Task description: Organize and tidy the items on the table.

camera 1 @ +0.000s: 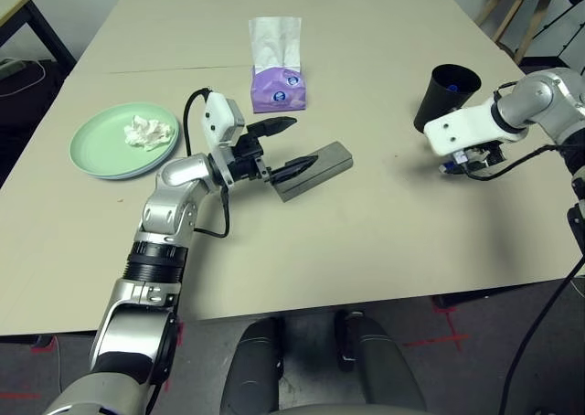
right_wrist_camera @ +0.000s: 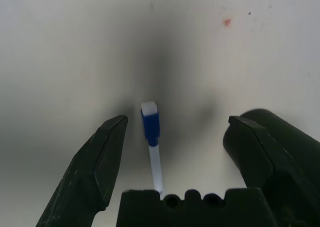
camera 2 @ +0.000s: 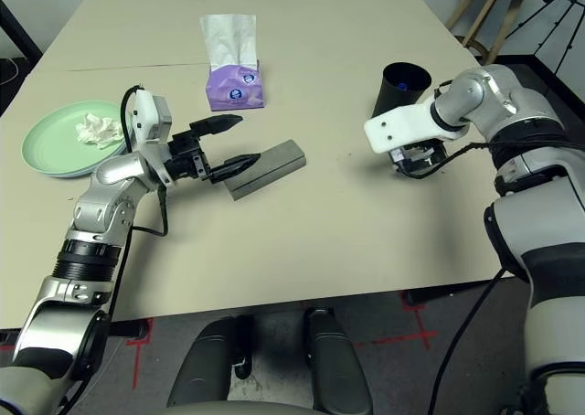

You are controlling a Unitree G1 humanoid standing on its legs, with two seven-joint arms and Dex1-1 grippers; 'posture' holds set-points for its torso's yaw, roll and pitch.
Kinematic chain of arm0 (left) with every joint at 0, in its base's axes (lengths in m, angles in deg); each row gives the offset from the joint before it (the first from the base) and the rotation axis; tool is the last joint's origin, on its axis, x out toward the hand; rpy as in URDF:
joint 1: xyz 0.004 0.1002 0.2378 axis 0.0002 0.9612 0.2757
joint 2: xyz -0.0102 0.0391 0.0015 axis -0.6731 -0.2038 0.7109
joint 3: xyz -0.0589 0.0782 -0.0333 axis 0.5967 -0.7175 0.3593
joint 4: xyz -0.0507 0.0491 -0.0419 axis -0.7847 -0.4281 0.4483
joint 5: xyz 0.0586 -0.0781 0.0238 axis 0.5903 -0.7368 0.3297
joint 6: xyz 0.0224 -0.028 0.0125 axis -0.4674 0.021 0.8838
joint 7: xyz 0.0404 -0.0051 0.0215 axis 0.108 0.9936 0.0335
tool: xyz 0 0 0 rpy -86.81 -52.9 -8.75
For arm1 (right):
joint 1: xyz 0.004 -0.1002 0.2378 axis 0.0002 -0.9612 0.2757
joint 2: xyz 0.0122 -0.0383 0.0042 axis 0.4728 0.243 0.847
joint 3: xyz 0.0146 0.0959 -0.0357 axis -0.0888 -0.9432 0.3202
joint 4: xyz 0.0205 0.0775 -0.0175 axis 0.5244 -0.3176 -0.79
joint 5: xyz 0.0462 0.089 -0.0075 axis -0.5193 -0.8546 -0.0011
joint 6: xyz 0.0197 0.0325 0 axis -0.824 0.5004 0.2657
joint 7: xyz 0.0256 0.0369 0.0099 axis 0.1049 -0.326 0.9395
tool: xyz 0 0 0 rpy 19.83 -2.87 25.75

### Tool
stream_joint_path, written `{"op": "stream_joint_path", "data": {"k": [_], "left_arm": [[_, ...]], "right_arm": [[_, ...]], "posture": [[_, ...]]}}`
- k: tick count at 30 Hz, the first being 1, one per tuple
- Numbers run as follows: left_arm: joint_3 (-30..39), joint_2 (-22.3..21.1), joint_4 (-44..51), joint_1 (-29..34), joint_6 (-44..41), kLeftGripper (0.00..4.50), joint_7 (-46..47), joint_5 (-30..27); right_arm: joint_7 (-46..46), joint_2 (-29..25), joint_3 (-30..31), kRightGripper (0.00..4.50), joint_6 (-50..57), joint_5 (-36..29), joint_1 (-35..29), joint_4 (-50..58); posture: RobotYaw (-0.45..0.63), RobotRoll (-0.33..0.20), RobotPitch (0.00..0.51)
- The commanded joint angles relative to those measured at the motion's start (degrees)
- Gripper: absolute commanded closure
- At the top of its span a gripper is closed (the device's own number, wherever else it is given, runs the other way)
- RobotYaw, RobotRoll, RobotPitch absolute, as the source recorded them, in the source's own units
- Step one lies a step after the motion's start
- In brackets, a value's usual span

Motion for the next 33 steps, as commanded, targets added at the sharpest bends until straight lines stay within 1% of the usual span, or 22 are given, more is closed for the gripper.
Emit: {"op": "stream_joint_path", "data": {"k": [1, 4, 10, 21, 28, 33], "left_arm": [[0.1, 0.3, 0.3, 1.4, 0.5, 0.0, 0.7, 0.1], [0.0, 0.5, -0.1, 1.3, 1.6, 0.0, 1.7, 0.9], [-0.2, 0.4, 0.1, 1.7, 1.8, 0.0, 2.7, 1.4], [-0.3, -0.8, 2.6, 2.9, 0.3, 0.0, 3.4, 1.2], [0.4, -2.2, 6.0, 5.3, -1.3, 0.0, 3.9, 0.5], [0.7, -3.1, 8.9, 7.5, -2.7, 0.0, 4.2, -0.1]], "right_arm": [[-2.2, -0.6, 1.6, 0.03, -1.7, 3.5, 0.5, -2.0], [-3.4, -0.3, 2.4, 0.03, -2.6, 5.5, 0.7, -2.8], [-3.9, 0.5, 2.4, 0.03, -3.0, 6.7, 0.1, -3.9], [-5.1, 2.4, 1.9, 0.03, -1.0, 7.3, -0.4, -5.6], [-3.1, 2.0, 1.0, 0.03, -1.8, 6.2, 0.0, -5.7], [-1.7, 1.3, 0.3, 0.03, -3.2, 5.8, 0.2, -5.4]], "posture": [[0.11, 0.0, 0.19], [0.11, 0.0, 0.19], [0.12, 0.0, 0.191], [0.16, 0.0, 0.201], [0.17, 0.0, 0.209], [0.16, 0.0, 0.23]]}}
